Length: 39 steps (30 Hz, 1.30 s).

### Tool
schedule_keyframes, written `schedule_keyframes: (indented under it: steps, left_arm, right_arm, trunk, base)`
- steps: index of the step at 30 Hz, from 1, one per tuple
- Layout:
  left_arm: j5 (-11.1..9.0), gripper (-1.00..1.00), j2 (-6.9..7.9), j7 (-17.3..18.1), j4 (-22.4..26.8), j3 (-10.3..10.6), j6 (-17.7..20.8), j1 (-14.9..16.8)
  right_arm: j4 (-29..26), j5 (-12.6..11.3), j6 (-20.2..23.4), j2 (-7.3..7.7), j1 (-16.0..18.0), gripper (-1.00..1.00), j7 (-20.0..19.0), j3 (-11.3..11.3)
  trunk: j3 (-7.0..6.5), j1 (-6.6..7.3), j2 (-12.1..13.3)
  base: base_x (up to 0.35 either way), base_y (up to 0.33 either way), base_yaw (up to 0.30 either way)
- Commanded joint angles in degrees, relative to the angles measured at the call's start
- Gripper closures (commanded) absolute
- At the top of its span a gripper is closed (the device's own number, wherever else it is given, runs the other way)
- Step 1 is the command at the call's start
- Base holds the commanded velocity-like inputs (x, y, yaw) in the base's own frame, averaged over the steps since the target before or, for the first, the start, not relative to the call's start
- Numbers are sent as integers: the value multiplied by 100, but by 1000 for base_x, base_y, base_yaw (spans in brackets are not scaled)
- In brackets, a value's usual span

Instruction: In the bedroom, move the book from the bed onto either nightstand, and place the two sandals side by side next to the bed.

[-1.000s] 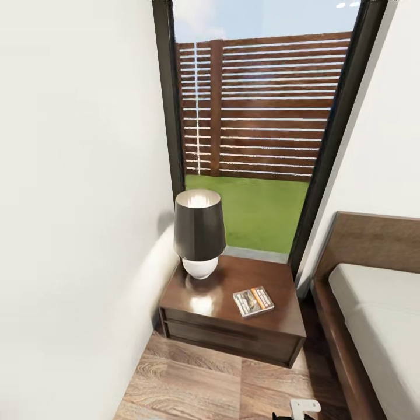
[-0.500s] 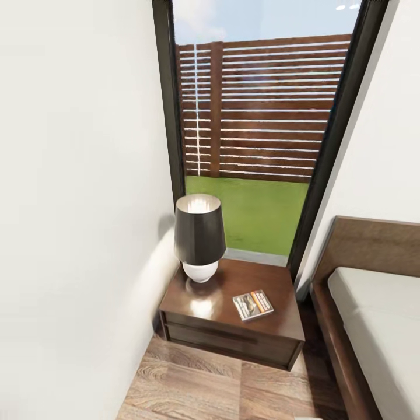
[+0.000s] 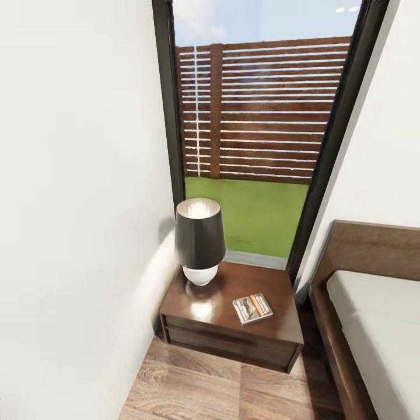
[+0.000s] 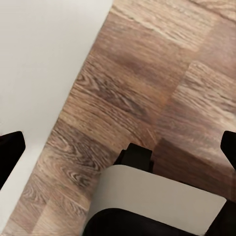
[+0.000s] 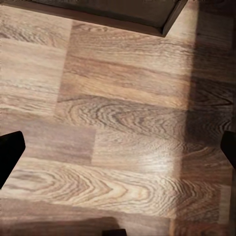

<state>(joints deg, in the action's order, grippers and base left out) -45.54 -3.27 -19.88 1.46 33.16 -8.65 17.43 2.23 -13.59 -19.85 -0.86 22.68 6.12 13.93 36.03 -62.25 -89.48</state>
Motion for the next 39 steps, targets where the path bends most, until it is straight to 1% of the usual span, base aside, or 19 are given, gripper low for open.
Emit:
schedule_keyframes:
  steps: [1,5,7,11,19,21,25,28,34,39]
  left_arm:
    - [-115,-100,5,-8,-2,50,-14,-8]
    - [-311,-100,77,89,-10,54,-14,-53]
    - [-347,-100,97,151,-12,56,-14,-75]
    - [-391,-100,126,309,-13,55,-14,-140]
    - [-404,-100,141,496,-14,54,-31,-276]
    - [-405,-100,150,572,-10,52,-128,-288]
    - [-396,-100,164,627,-8,62,-316,-298]
    - [-388,-100,171,616,-11,65,-352,-302]
    - [-376,-100,235,638,-6,67,-395,-310]
    - [-370,-100,247,642,-5,67,-400,-310]
  right_arm:
    - [23,-43,-36,-11,9,-100,10,49]
    - [19,-50,-36,-37,7,-100,11,52]
    - [17,-52,-36,-43,6,-100,12,54]
    - [16,-55,-36,-47,6,-100,7,56]
    - [15,-49,-36,-33,6,-100,4,50]
    - [14,-48,-36,-30,7,-100,4,49]
    - [14,-48,-36,-28,8,-100,3,49]
    - [14,-47,-36,-32,8,-100,3,49]
    - [16,-47,-36,-35,8,-100,3,52]
    - [17,-47,-36,-20,5,-100,3,49]
  trunk:
    - [-13,23,39]
    - [-85,111,199]
    - [-121,155,279]
    - [-193,243,440]
    - [-337,418,761]
    - [-372,462,841]
    - [-372,462,841]
    - [-372,462,841]
    - [-372,462,841]
    - [-372,462,841]
  base:
    - [0,0,0]
    - [0,0,0]
    - [0,0,0]
    - [0,0,0]
    - [0,0,0]
    - [0,0,0]
    - [0,0,0]
    - [0,0,0]
    - [0,0,0]
    - [0,0,0]
